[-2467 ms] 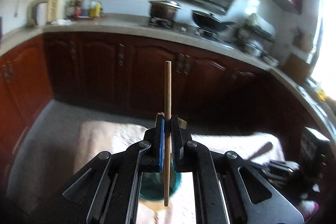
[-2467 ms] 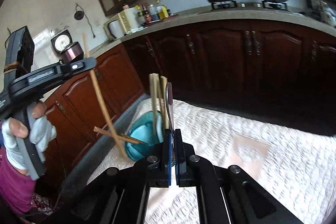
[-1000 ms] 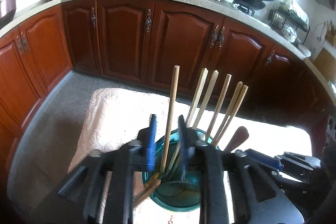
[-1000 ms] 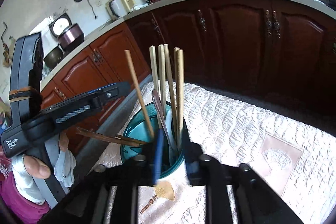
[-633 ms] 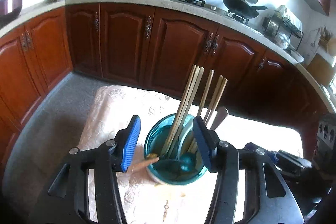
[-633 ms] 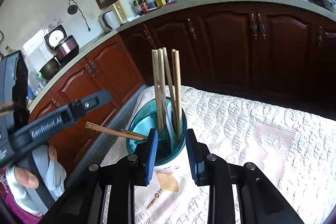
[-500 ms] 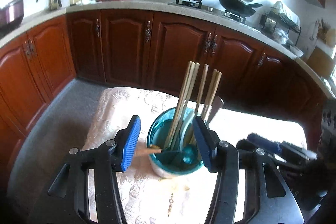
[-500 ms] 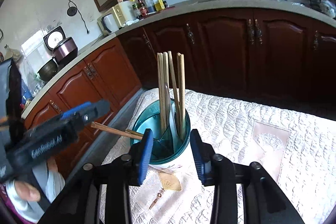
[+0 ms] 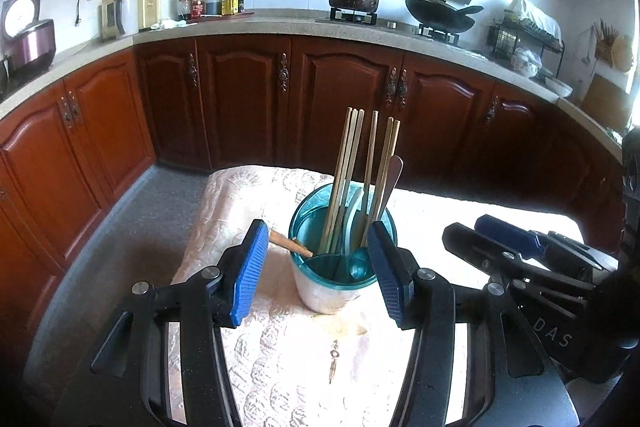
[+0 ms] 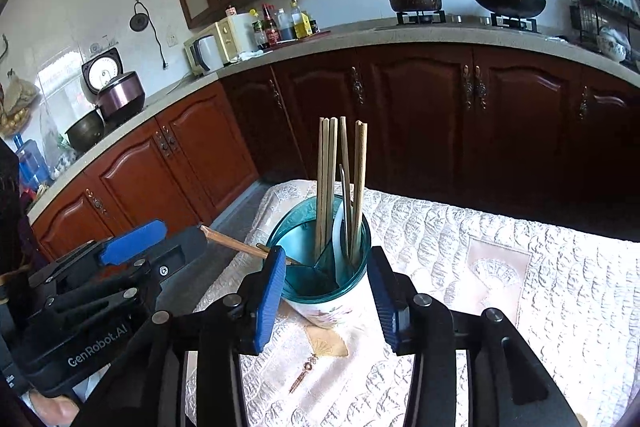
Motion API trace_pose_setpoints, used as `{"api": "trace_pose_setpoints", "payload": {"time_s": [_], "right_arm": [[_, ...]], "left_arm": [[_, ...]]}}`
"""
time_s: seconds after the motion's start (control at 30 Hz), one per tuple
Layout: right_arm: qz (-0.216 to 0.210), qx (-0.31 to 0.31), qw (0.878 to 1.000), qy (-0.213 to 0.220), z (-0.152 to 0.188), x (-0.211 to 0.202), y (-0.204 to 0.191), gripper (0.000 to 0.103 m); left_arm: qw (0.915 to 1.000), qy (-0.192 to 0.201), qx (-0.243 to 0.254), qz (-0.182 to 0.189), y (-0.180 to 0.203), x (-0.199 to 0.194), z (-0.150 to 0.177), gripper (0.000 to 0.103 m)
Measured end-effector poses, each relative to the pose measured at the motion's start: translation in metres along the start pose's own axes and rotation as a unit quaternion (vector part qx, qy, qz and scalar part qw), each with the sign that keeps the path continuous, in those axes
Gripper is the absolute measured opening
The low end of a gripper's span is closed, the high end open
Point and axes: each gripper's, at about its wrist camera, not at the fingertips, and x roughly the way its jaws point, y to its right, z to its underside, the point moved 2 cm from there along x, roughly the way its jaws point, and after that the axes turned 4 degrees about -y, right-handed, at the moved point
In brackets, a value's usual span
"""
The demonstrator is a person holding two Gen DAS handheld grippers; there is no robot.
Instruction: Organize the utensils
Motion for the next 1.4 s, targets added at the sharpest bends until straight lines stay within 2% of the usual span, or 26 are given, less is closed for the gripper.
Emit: {"api": "trace_pose_setpoints", "payload": {"time_s": [0.27,1.4], "right_arm": [[0.008,0.002,1.000,0.001,0.001,-0.003,-0.002,0.043],[0.018,-0.013,1.000,-0.006,0.001,-0.003,-0.009,0.047]], "left_arm": [[0.9998,0.008,0.004,-0.020,-0.003,-0.009,0.006,0.051],[0.9989,0.015,0.012,-0.042,-0.004,-0.011,0.011,0.051]]}}
